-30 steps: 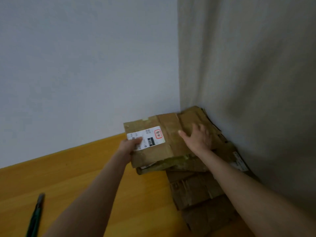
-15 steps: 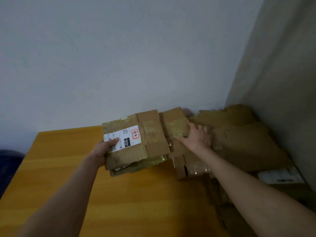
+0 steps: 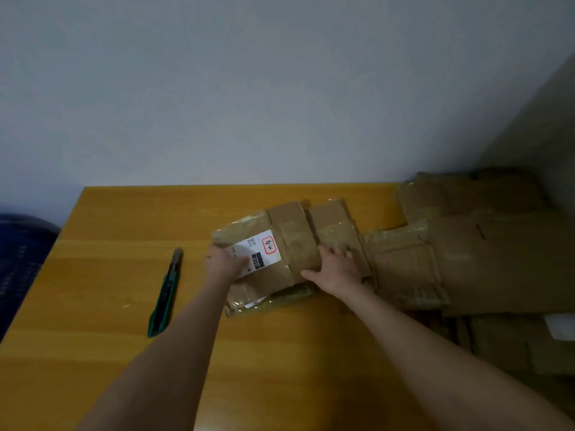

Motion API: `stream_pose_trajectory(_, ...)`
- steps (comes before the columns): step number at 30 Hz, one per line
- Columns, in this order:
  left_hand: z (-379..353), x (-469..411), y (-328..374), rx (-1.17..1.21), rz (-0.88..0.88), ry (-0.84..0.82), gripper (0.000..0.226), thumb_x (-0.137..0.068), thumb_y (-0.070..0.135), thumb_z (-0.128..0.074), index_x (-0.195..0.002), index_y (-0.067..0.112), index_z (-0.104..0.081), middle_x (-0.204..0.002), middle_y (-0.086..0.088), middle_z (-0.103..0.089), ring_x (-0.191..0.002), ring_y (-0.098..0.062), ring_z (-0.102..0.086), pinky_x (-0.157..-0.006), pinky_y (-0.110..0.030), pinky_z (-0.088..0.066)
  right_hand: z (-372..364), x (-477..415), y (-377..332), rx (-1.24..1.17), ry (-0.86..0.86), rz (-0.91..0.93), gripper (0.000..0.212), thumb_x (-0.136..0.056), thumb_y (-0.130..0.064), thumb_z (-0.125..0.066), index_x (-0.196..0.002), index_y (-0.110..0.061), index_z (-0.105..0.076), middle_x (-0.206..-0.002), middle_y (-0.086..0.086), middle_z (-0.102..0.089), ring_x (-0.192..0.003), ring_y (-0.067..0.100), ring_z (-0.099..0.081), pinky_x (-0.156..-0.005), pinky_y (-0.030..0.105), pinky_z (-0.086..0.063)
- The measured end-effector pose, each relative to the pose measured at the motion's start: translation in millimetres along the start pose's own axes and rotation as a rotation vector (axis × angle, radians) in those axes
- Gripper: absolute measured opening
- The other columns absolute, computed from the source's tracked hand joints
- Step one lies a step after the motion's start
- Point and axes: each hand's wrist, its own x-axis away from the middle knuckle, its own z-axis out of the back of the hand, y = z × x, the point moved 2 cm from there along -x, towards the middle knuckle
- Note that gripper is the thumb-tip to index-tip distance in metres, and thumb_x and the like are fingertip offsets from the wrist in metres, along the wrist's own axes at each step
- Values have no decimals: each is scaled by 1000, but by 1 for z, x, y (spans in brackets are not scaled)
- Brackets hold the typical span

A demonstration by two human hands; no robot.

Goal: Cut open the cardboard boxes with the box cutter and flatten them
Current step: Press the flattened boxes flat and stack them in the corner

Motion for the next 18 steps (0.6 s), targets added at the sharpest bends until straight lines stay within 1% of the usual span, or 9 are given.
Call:
stream_pose_trajectory(2, -13, 5, 1, -314, -147, 117, 81, -88, 17, -66, -152, 12, -15, -157, -20, -14, -142, -39, -25, -114, -51, -28, -4, -5, -3, 82, 30, -10, 78, -85, -58, -58, -148, -24, -27, -152, 9, -27, -138, 35, -24, -108, 45, -34)
stream_pose_trajectory(3, -21, 13, 7, -451, -281, 156, 79, -90, 15, -59, -154, 16, -11, -160, -17, -7, -146, -36, -14, -118, -53, -18, -6, -7, -5, 111, 44, -24, 77, -85, -58, -58, -148, -25, -28, -150, 10, -27, -135, 35, -25, -106, 45, -36)
stream_pose_trajectory(5, -41, 23, 21, -591, -529, 139, 71, -94, 20, -49, -155, 27, -13, -162, -11, -4, -149, -30, -2, -119, -56, -8, -8, -9, -10, 154, 56, -56, 74, -86, -60, -55, -147, -26, -30, -149, 11, -26, -133, 35, -27, -105, 44, -36)
stream_pose_trajectory(6, -51, 27, 27, -635, -578, 80, 67, -97, 26, -45, -155, 32, -11, -163, -8, -2, -150, -28, 3, -118, -59, -5, -9, -10, -12, 168, 58, -62, 72, -87, -61, -53, -146, -27, -31, -149, 10, -26, -132, 35, -28, -104, 43, -36)
stream_pose_trajectory(9, -72, 27, 25, -801, -601, -102, 59, -101, 45, -32, -153, 42, -4, -163, -3, 11, -148, -31, 15, -112, -68, -1, -16, -5, -13, 201, 37, -56, 70, -87, -61, -53, -145, -29, -33, -148, 9, -26, -130, 34, -28, -104, 42, -35)
stream_pose_trajectory(12, -73, 22, 10, -932, -618, -182, 58, -102, 52, -28, -152, 45, 0, -162, 1, 17, -147, -32, 19, -112, -69, -1, -18, 3, -9, 224, -3, -34, 63, -90, -54, -54, -145, -30, -35, -148, 7, -27, -132, 32, -28, -104, 41, -34)
stream_pose_trajectory(14, -71, 19, 9, -966, -602, -180, 60, -103, 46, -33, -153, 43, -1, -162, 2, 17, -147, -33, 19, -112, -70, -2, -9, 7, -6, 180, 30, -19, 53, -92, -48, -54, -141, -30, -42, -145, 5, -33, -131, 28, -32, -103, 39, -37)
stream_pose_trajectory(17, -86, 31, 25, -952, -582, -156, 63, -102, 19, -39, -155, 30, -6, -163, 1, 14, -148, -36, 14, -111, -71, -7, 17, 15, 9, 115, 204, -46, 49, -94, -40, -54, -140, -29, -42, -144, 4, -34, -130, 25, -35, -101, 36, -40)
stream_pose_trajectory(18, -93, 39, 30, -959, -585, -159, 66, -102, 17, -39, -156, 29, -4, -162, 2, 14, -148, -36, 14, -111, -71, -9, 28, 18, 17, 115, 260, -63, 50, -94, -38, -54, -140, -29, -41, -146, 4, -32, -130, 25, -34, -101, 36, -39)
